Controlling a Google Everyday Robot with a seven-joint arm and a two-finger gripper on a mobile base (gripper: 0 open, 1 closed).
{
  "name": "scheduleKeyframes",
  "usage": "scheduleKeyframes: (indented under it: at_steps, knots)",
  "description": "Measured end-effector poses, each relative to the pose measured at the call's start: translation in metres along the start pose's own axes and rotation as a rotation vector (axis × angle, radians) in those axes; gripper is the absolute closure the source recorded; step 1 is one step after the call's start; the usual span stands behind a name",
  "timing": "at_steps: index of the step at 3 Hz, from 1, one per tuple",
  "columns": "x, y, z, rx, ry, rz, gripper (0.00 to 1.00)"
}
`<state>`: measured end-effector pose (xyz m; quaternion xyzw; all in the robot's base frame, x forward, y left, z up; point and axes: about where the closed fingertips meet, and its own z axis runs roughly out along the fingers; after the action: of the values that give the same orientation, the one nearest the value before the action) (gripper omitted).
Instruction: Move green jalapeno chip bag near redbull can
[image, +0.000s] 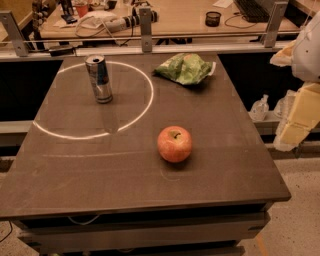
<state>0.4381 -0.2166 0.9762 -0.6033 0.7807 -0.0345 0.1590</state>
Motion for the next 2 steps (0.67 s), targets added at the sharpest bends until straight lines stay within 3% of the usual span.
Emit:
scheduleKeyframes:
  at_steps: [1,2]
  knots:
    - [0.000,0.000,0.000,0.000,0.000,0.000,0.00]
    - [0.010,-0.010,-0.002,0.045,-0.017,0.073,0.00]
